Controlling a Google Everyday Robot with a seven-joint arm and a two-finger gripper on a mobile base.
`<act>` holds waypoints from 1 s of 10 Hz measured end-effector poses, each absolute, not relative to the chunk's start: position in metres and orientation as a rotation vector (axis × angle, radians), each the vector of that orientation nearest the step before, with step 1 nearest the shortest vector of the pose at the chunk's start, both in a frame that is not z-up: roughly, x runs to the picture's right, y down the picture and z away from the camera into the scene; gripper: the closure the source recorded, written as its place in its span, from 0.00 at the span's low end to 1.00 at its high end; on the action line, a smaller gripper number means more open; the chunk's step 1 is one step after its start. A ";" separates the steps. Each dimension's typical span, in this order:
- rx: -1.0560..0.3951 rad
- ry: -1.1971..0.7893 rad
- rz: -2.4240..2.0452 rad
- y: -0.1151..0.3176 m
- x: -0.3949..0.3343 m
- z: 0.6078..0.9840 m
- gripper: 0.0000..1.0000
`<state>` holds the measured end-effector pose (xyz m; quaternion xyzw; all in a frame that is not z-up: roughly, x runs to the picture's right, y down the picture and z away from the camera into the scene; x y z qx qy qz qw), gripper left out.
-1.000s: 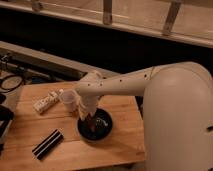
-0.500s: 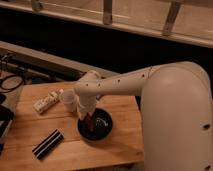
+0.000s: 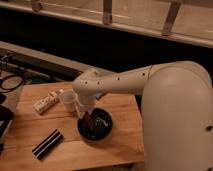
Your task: Place the pepper in the ceramic cup
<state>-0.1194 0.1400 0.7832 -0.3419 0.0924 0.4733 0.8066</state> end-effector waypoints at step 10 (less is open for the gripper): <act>-0.640 0.143 0.958 0.098 -0.146 0.770 1.00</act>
